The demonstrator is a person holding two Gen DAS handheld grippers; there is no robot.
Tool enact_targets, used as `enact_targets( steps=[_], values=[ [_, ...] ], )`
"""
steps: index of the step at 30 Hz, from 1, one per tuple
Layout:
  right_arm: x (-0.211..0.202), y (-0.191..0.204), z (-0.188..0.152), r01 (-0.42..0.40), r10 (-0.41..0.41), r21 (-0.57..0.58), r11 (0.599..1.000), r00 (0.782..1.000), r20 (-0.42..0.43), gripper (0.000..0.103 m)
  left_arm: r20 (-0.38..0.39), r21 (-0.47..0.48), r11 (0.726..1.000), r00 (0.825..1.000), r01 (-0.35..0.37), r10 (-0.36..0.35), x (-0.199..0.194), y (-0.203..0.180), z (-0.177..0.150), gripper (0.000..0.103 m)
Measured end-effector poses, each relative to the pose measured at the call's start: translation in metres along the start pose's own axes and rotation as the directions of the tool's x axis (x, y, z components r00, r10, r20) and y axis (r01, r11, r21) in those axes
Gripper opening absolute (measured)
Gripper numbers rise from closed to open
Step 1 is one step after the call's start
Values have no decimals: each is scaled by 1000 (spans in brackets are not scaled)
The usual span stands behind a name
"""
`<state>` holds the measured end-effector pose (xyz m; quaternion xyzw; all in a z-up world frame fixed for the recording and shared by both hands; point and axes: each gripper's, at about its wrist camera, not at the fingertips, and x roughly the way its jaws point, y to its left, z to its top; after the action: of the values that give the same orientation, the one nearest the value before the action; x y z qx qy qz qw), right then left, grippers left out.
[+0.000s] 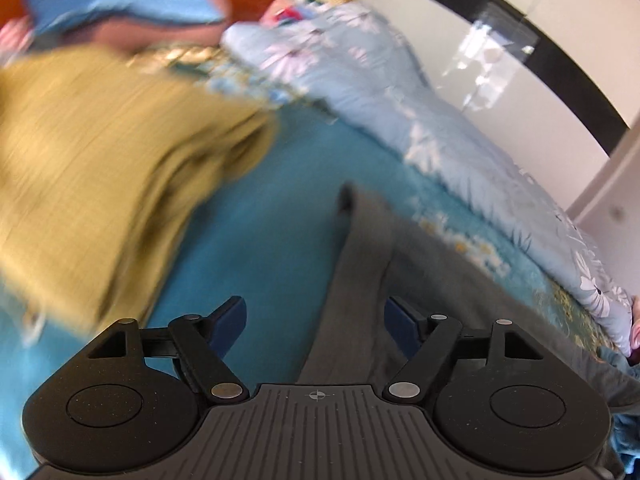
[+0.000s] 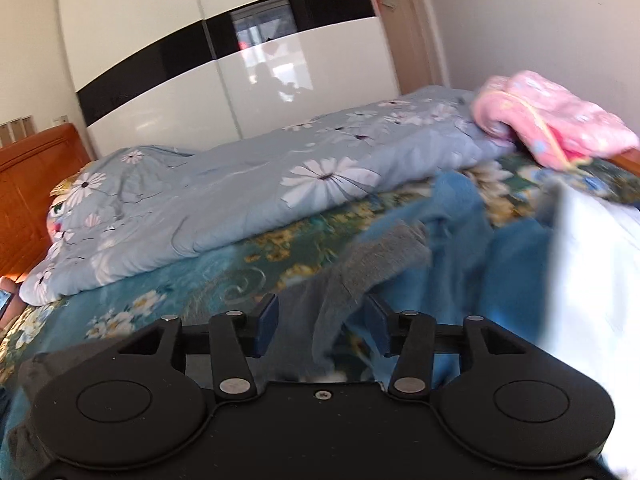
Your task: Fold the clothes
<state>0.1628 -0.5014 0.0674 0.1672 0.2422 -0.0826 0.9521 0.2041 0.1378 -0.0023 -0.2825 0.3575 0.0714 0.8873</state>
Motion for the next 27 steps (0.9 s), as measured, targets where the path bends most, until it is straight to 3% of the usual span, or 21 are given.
enact_targets(
  steps=[4, 9, 12, 13, 14, 16, 17, 22, 24, 27],
  values=[
    [-30, -8, -35, -2, 5, 55, 998, 998, -59, 50, -105, -164, 984, 991, 66, -84, 5, 15, -18, 74],
    [-53, -10, -73, 6, 7, 114, 993, 994, -113, 50, -123, -268, 958, 983, 101, -138, 17, 3, -22, 79],
    [-63, -10, -87, -14, 33, 153, 988, 992, -122, 50, -131, -273, 952, 976, 134, -175, 30, -10, -24, 78],
    [-64, -11, -90, -19, 41, 169, 985, 991, -125, 51, -123, -273, 954, 979, 124, -162, 32, -13, -25, 71],
    [-65, -12, -94, -24, 49, 187, 982, 991, -128, 51, -113, -273, 956, 984, 105, -141, 34, -15, -26, 46],
    [-62, -10, -100, -34, 65, 212, 977, 988, -139, 51, -91, -284, 956, 990, 77, -106, 35, -16, -28, 16],
    [-60, -8, -101, -38, 70, 217, 975, 987, -145, 51, -61, -297, 952, 993, 76, -98, 31, -14, -28, 10],
    [-54, -3, -110, -45, 85, 226, 973, 982, -170, 51, 127, -334, 939, 991, 83, -42, -17, 15, -10, 8],
    [-54, -2, -111, -55, 95, 226, 973, 980, -172, 51, 142, -325, 944, 990, 63, -17, -31, 29, -5, 7],
    [-48, 3, -111, -74, 116, 232, 970, 978, -171, 51, 101, -305, 951, 995, 53, -23, -37, 44, -12, 7]
  ],
)
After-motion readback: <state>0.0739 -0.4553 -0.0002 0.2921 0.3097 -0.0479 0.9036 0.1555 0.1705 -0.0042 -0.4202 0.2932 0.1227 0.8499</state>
